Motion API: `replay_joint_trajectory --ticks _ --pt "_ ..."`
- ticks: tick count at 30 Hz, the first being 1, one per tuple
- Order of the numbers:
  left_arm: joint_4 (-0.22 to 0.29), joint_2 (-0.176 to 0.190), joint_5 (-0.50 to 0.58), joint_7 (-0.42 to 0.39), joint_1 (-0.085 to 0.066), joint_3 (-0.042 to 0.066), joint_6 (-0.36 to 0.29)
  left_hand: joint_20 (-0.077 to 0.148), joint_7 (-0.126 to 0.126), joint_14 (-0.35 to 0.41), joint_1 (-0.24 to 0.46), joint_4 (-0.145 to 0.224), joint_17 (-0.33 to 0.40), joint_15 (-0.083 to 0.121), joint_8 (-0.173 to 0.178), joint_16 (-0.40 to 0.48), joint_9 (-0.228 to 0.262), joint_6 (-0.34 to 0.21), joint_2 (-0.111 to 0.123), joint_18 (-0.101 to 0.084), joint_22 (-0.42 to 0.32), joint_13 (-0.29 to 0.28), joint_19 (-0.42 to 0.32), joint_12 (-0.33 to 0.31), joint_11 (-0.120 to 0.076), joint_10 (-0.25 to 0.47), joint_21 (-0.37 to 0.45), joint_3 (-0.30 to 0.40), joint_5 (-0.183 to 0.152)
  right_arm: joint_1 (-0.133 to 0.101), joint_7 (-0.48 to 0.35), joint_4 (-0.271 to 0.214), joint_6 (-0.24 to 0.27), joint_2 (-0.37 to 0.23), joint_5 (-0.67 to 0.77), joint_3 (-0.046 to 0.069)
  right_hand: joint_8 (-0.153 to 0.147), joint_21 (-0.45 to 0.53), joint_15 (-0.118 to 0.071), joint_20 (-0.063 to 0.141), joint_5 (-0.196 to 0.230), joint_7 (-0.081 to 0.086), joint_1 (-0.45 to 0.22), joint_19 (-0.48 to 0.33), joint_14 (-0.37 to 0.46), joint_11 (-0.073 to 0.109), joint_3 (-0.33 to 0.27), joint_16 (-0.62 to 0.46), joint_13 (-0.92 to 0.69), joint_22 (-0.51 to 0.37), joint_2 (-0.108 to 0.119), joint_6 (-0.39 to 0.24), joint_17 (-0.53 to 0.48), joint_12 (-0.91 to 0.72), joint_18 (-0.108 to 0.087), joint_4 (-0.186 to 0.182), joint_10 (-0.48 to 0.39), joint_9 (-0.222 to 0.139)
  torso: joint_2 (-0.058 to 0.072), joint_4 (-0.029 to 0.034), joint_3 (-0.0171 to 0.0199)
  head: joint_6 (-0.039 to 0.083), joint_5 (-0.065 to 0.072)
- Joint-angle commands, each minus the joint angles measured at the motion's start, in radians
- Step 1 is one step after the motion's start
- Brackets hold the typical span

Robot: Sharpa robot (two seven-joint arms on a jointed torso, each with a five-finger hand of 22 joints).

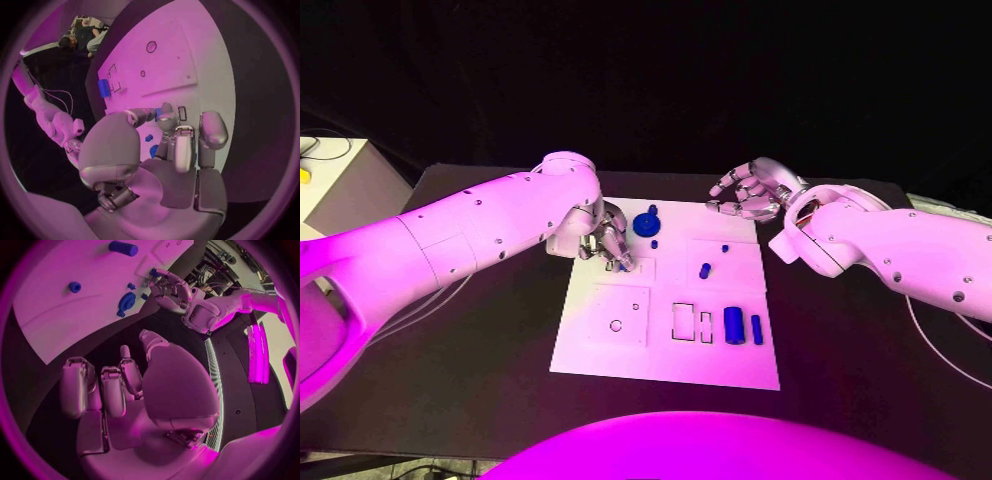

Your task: Assemble the parts on the task board

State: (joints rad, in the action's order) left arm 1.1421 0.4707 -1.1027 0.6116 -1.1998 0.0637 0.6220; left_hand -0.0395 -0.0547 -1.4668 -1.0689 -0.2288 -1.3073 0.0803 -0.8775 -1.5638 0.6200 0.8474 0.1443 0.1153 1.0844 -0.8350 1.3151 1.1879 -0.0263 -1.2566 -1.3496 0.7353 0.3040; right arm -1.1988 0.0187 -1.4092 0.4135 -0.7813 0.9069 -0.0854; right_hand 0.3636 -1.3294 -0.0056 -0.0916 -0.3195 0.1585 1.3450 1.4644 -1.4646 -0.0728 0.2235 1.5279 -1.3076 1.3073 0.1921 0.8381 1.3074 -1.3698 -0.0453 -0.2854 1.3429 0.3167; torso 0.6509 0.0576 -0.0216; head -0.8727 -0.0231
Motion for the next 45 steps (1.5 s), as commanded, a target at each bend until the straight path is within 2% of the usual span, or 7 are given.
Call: replay_joint_trajectory --ticks 1,13,18,33,45 --pt "-0.003 -0.001 -0.009 0.005 -0.001 -0.002 0.029 0.002 0.009 -0.102 -0.009 0.197 -0.258 -0.005 -0.007 -0.003 0.001 0.016 -0.019 -0.02 0.001 -0.001 0.008 0.004 0.001 -0.008 -0.005 0.199 0.004 0.001 -0.007 -0.001 -0.012 0.0 0.006 0.0 0.005 0.003 0.002 -0.004 -0.006 -0.002 -0.011 0.035 -0.087 -0.001 -0.004 -0.001 -0.056 0.129 -0.001 -0.008 0.203 -0.005 -0.005 0.001 0.002 0.001 0.001 0.0 0.0001 0.0 0.001" --pt "-0.007 -0.005 -0.006 0.005 0.0 -0.005 0.017 0.002 0.009 -0.102 -0.006 0.199 -0.257 -0.005 -0.007 -0.003 0.001 0.017 -0.019 -0.02 0.0 -0.001 0.008 0.004 0.001 -0.008 -0.005 0.2 0.005 0.001 -0.007 -0.001 -0.012 0.0 0.007 0.0 0.005 0.003 0.002 -0.004 -0.006 -0.002 -0.011 0.035 -0.087 -0.001 -0.004 -0.001 -0.056 0.129 -0.001 -0.008 0.203 -0.005 -0.005 0.001 0.002 0.001 0.001 -0.0008 0.0013 0.0 0.002" --pt "-0.007 -0.006 -0.003 0.004 0.0 -0.006 0.015 0.002 0.009 -0.102 -0.006 0.199 -0.257 -0.005 -0.007 -0.003 0.001 0.017 -0.019 -0.02 0.0 -0.001 0.008 0.004 0.001 -0.008 -0.005 0.2 0.005 0.001 -0.007 -0.001 -0.012 0.0 0.007 0.0 0.005 0.003 0.002 -0.004 -0.006 -0.002 -0.011 0.035 -0.087 -0.001 -0.004 -0.001 -0.056 0.129 -0.001 -0.008 0.203 -0.005 -0.005 0.001 0.002 0.001 0.001 -0.0006 0.0007 0.0 0.002" --pt "0.002 0.0 0.026 0.002 -0.001 -0.005 0.035 0.002 0.009 -0.102 -0.004 0.2 -0.257 -0.005 -0.007 -0.003 0.001 0.018 -0.019 -0.02 0.001 -0.001 0.008 0.003 0.001 -0.009 -0.005 0.201 0.005 0.001 -0.006 -0.001 -0.014 0.0 0.007 0.0 0.005 0.003 0.002 -0.004 -0.006 -0.002 -0.011 0.035 -0.087 -0.001 -0.004 -0.001 -0.056 0.129 -0.001 -0.008 0.203 -0.005 -0.005 0.001 0.002 0.001 0.0 -0.0003 0.0009 0.0 0.003" --pt "0.0 -0.003 0.035 0.004 -0.009 -0.005 0.061 0.003 0.01 -0.103 -0.003 0.203 -0.259 -0.005 -0.006 -0.004 0.001 0.019 -0.019 -0.021 0.004 -0.001 0.009 0.004 0.001 -0.009 -0.007 0.203 0.005 0.001 -0.005 -0.001 -0.016 -0.001 0.007 0.0 0.005 0.003 0.002 -0.004 -0.006 -0.002 -0.011 0.035 -0.087 -0.001 -0.004 -0.001 -0.056 0.129 -0.001 -0.008 0.203 -0.005 -0.005 0.001 0.002 0.001 0.001 -0.0001 0.0012 0.0 0.004"
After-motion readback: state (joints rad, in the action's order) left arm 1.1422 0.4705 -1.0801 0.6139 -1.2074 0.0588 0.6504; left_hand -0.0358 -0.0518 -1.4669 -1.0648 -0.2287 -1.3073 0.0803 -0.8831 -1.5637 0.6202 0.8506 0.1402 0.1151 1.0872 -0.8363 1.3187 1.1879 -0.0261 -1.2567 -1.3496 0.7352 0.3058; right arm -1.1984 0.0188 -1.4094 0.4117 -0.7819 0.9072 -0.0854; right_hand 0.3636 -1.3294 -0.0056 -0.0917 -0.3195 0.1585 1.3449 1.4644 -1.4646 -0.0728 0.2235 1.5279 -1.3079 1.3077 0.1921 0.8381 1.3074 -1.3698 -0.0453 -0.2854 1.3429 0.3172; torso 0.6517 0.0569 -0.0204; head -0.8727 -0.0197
